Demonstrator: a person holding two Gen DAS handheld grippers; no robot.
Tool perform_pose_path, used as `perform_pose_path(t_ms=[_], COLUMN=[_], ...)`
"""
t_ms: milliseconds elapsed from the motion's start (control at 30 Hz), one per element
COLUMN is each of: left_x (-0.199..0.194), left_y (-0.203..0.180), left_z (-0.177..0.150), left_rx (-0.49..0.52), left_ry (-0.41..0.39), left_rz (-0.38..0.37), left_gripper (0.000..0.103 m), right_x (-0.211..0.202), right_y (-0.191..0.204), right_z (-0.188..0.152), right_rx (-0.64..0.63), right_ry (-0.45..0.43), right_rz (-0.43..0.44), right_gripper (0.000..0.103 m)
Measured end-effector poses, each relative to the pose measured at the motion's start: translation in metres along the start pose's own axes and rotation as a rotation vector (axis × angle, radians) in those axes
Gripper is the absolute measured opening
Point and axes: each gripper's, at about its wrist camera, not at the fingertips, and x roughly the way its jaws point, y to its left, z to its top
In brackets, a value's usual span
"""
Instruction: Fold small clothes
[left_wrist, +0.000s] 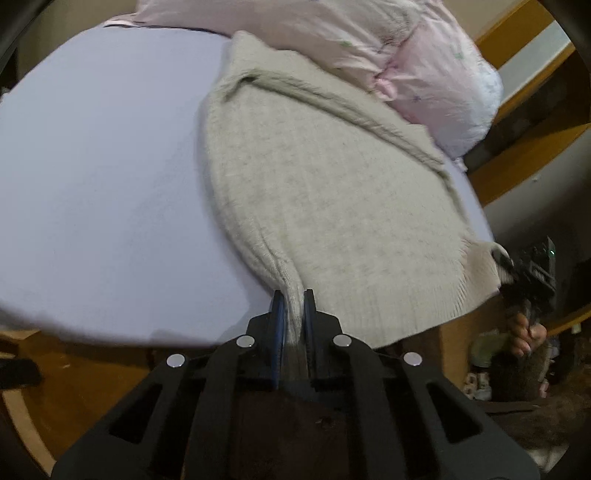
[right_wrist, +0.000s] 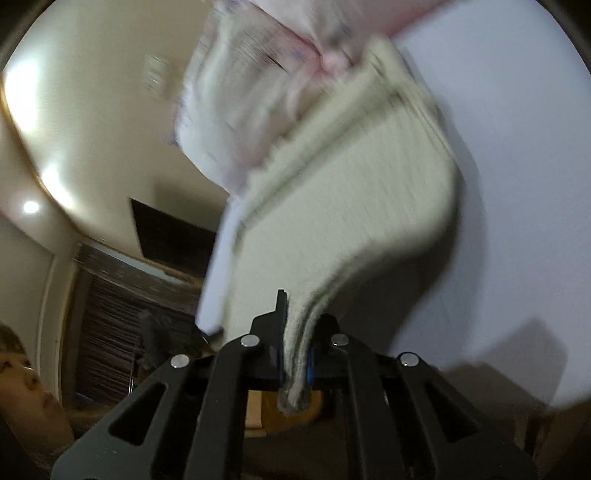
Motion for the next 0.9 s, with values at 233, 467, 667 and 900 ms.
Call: perform_pose_path(t_ms=[233, 467, 667, 900], left_x=[-0.02, 0.053, 0.109, 0.048], left_y=[-0.011, 0.032, 0.067, 0.092], left_z=[0.113, 0.265, 0.284, 0.266], left_rx=[0.054, -0.065, -0.186, -0.333], left_ry=[-0.255, -0.317, -0.224, -0.385], left_rz=[-0.052, 0.067, 0.039, -0.098], left_gripper=[0.009, 0.009, 0.01, 0.09], right_x=[0.001, 0.082, 0.117, 0.079], right_y=[0.032, -0.032, -0.078, -0.035], right_z=[0.117, 0.23, 0.249, 0.25], right_rx=[-0.107, 0.085, 0.262, 0.09], right_ry=[-0.239, -0.358, -0.307, -0.402], right_rz=[0.054, -0.152, -0.208, -0.179], right_gripper=[0.007, 0.007, 0.044, 0.096])
